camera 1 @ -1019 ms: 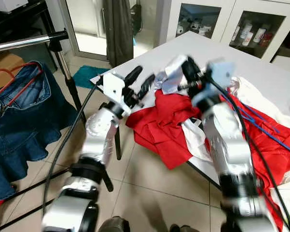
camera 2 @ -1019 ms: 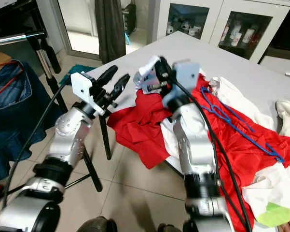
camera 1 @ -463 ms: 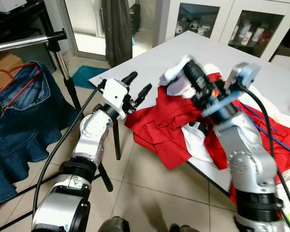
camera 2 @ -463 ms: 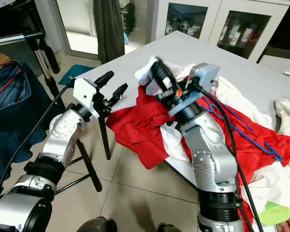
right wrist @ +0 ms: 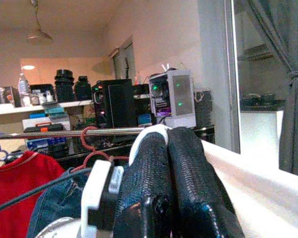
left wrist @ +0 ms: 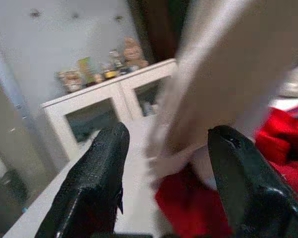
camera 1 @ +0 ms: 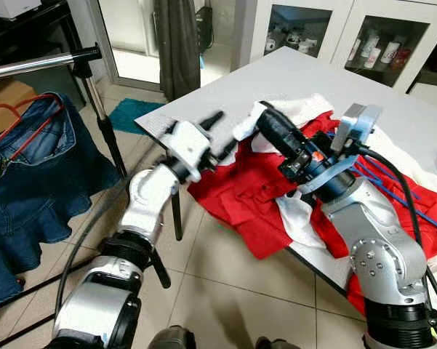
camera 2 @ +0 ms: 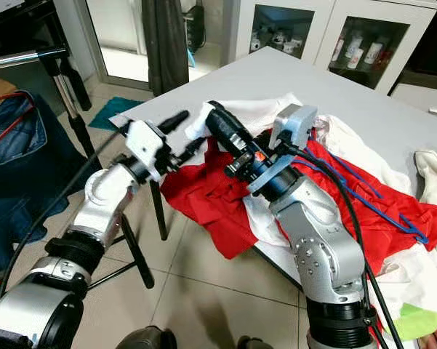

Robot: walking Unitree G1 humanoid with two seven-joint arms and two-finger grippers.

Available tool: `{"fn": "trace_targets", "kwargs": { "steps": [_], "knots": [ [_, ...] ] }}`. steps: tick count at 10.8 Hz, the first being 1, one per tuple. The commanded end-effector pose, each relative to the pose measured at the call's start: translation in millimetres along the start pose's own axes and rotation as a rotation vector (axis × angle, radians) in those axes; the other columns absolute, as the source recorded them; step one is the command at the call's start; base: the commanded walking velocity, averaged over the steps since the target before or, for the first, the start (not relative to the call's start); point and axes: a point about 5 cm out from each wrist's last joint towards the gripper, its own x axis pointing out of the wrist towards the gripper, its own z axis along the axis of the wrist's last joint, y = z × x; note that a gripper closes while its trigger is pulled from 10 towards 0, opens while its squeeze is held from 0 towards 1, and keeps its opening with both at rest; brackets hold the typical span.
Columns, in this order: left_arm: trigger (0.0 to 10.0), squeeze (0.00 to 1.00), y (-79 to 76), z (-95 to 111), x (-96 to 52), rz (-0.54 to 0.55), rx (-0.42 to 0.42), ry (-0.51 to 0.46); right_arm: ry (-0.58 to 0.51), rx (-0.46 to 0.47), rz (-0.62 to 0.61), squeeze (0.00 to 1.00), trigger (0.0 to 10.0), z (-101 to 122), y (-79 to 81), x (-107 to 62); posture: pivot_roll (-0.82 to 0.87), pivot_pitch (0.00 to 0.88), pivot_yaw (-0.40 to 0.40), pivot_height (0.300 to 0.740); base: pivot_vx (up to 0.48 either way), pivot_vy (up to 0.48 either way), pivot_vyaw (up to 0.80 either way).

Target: Hang hanger

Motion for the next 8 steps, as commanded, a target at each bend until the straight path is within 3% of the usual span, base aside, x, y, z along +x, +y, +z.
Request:
{"fn": "trace_targets", "kwargs": {
  "steps": [1, 3, 4, 8],
  "knots": [
    [10.0, 0.0, -5.2, 3.0, 5.8, -0.063, 0.035, -0.006, -0.01, -0.003, 0.034, 0.0, 10.0, 4.0, 4.1, 0.5, 0.05, 0.0, 0.024, 0.74, 0.0, 0.0, 0.0],
    [10.0, 0.0, -8.3, -0.2, 8.3, -0.084, 0.051, 0.013, -0.014, 0.004, 0.038, 0.0, 10.0, 4.5, 5.6, 1.5, 0.06, 0.0, 0.026, 0.74, 0.0, 0.0, 0.0],
    [0.0, 0.0, -6.3, -0.9, 9.5, -0.077, 0.055, 0.021, -0.013, 0.008, 0.038, 0.0, 10.0, 4.0, 5.6, 1.5, 0.05, 0.0, 0.027, 0.74, 0.0, 0.0, 0.0],
    [0.0, 0.0, -1.4, 0.7, 9.0, -0.055, 0.075, -0.003, -0.061, 0.079, -0.02, 0.0, 10.0, 13.1, -7.3, -5.7, 0.05, 0.0, 0.025, 0.74, 0.0, 0.0, 0.0]
  ]
}}
